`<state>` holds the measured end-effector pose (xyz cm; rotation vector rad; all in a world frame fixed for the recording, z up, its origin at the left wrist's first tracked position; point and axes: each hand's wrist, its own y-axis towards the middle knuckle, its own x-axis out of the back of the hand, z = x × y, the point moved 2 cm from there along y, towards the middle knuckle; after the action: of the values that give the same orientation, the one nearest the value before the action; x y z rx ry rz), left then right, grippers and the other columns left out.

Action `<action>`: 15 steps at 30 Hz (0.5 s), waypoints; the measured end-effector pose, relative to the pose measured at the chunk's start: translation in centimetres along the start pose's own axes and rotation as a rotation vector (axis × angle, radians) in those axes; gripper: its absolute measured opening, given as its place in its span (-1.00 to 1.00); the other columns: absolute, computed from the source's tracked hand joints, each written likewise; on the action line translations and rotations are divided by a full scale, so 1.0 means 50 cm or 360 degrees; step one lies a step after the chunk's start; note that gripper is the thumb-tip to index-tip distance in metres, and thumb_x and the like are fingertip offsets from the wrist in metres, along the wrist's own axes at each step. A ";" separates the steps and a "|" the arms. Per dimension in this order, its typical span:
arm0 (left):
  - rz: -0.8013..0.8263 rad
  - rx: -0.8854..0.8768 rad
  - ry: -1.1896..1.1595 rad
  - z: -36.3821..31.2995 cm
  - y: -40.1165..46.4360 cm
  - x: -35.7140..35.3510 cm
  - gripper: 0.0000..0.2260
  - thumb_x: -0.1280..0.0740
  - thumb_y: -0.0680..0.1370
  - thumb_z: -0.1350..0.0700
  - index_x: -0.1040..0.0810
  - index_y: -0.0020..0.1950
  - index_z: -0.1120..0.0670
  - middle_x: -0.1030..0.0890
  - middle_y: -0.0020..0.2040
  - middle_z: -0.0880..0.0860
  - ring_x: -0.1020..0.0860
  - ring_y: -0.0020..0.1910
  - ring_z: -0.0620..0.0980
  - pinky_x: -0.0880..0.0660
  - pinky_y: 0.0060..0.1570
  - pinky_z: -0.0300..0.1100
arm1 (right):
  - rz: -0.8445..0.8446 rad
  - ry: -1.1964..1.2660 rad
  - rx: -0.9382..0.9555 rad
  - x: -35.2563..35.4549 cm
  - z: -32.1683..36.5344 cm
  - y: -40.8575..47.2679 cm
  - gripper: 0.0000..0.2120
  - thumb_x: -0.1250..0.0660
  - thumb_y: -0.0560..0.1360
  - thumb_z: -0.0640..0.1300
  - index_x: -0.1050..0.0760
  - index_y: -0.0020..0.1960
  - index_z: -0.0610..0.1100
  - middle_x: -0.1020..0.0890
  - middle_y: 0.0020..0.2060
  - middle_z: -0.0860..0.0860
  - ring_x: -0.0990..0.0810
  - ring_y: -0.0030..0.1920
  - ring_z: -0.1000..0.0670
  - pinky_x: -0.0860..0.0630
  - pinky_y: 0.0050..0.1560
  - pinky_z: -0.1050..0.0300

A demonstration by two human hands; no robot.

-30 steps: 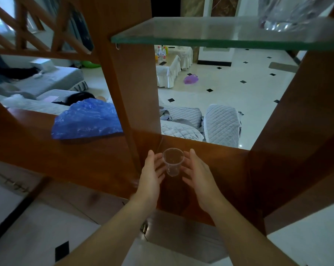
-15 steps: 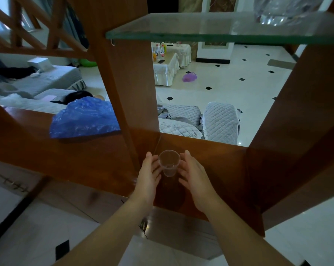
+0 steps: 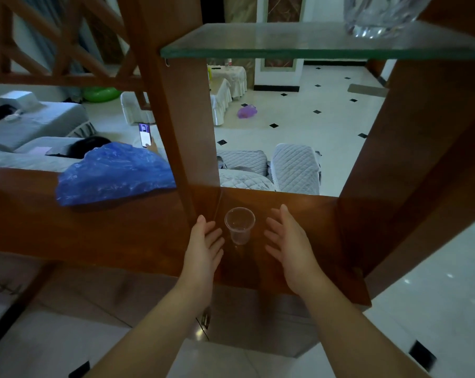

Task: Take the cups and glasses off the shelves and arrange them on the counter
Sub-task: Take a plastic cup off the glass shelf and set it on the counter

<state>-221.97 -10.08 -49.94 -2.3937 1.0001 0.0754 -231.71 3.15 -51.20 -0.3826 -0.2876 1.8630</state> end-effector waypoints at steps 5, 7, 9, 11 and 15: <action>0.0157 -0.0036 -0.0047 -0.054 -0.031 0.013 -0.57 -0.14 0.69 -0.20 -0.51 0.40 0.04 -0.56 0.42 0.12 -0.51 0.41 0.10 -0.33 0.51 0.05 | -0.0178 0.0114 0.0140 -0.012 0.037 -0.070 -0.48 -0.12 0.66 0.29 -0.43 0.51 0.05 -0.57 0.41 0.00 -0.56 0.36 -0.06 -0.44 0.45 -0.20; 0.0247 -0.0064 -0.0029 -0.077 -0.049 0.018 -0.57 -0.13 0.69 -0.21 -0.51 0.39 0.03 -0.57 0.37 0.08 -0.52 0.38 0.07 -0.33 0.50 0.03 | -0.0221 0.0149 0.0183 -0.024 0.049 -0.106 -0.46 -0.11 0.66 0.29 -0.41 0.53 0.05 -0.57 0.41 0.00 -0.56 0.36 -0.05 -0.44 0.44 -0.19; 0.0334 -0.0087 -0.0023 -0.099 -0.066 0.021 -0.60 -0.11 0.69 -0.21 -0.52 0.33 0.02 -0.58 0.34 0.06 -0.55 0.33 0.03 -0.35 0.48 0.00 | -0.0250 0.0179 0.0211 -0.037 0.059 -0.142 -0.45 -0.11 0.67 0.29 -0.40 0.54 0.04 -0.58 0.40 0.01 -0.58 0.34 -0.03 -0.46 0.42 -0.17; 0.0418 -0.0115 -0.0015 -0.116 -0.084 0.026 -0.60 -0.11 0.69 -0.21 -0.52 0.30 0.02 -0.59 0.36 0.07 -0.55 0.33 0.02 -0.35 0.49 0.00 | -0.0268 0.0189 0.0236 -0.050 0.065 -0.180 -0.45 -0.10 0.67 0.29 -0.39 0.55 0.05 -0.59 0.40 0.03 -0.58 0.32 -0.02 -0.46 0.42 -0.15; 0.0545 -0.0131 -0.0006 -0.133 -0.119 0.042 -0.59 -0.11 0.69 -0.23 -0.54 0.29 0.01 -0.60 0.38 0.08 -0.57 0.34 0.03 -0.39 0.46 0.02 | -0.0311 0.0187 0.0313 -0.068 0.067 -0.253 -0.44 -0.09 0.67 0.30 -0.38 0.56 0.04 -0.59 0.40 0.01 -0.60 0.31 -0.01 -0.47 0.42 -0.15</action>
<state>-217.45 -11.31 -42.08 -2.2674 1.4205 0.2494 -221.07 3.88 -42.88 -0.3155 -0.0584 1.6525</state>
